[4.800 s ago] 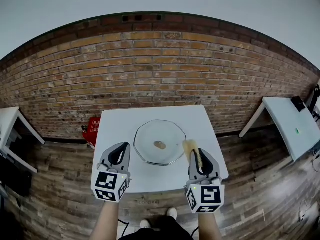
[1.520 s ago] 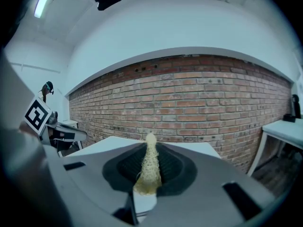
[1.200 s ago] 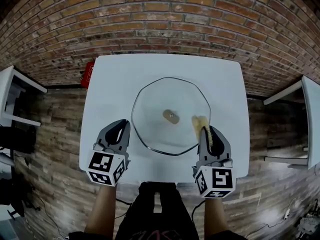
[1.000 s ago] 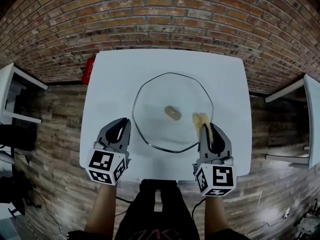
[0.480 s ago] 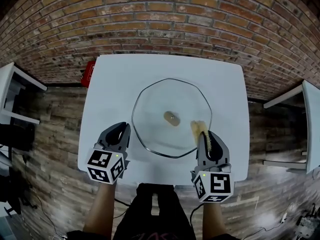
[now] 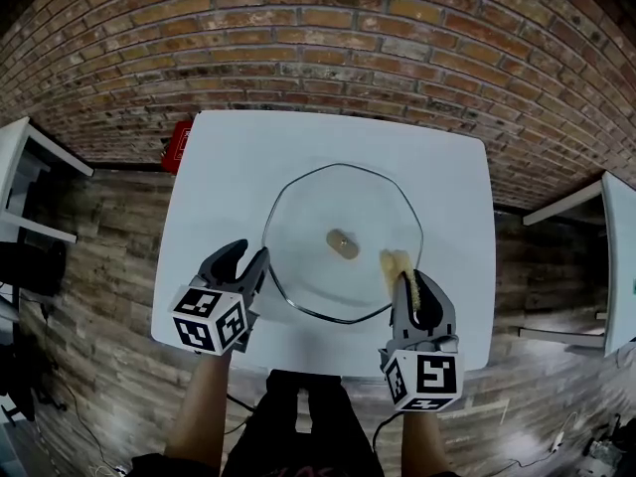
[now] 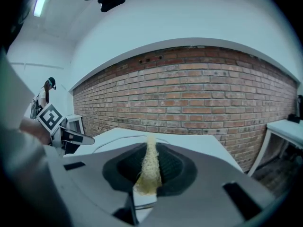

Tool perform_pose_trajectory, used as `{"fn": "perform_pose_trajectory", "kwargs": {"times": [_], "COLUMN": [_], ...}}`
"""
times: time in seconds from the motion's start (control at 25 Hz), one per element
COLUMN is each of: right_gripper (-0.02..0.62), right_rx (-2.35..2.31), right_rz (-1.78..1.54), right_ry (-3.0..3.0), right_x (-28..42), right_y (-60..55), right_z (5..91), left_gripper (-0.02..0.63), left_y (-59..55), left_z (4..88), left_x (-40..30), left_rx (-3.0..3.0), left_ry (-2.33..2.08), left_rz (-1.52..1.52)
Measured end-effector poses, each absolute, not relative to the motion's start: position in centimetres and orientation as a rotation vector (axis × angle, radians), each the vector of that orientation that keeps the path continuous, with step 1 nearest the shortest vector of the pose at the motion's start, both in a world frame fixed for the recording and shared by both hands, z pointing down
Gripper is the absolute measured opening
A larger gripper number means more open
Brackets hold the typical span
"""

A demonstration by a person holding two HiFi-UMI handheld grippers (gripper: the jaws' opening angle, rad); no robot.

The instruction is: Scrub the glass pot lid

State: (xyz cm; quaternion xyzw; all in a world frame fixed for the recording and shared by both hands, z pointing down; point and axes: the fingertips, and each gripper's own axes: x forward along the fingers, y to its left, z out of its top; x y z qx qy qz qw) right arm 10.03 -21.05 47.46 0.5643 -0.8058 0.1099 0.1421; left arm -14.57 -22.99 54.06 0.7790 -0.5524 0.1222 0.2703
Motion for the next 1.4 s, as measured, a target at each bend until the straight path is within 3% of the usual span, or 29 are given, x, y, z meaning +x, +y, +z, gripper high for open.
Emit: {"fn": "perform_pose_trajectory", "kwargs": {"times": [1.4], "right_gripper": [0.058], "right_rx": [1.568], "right_rz": [0.274], "right_ry": [-2.302], "right_x": [9.3], "right_y": [-22.4], "right_z": [48.0], "left_gripper": [0.147], "left_y": [-23.7], "left_z": [57.9], "left_x": [-13.4], "left_rx": [1.998], "left_ry": [-1.344], "left_rz": [0.218]}}
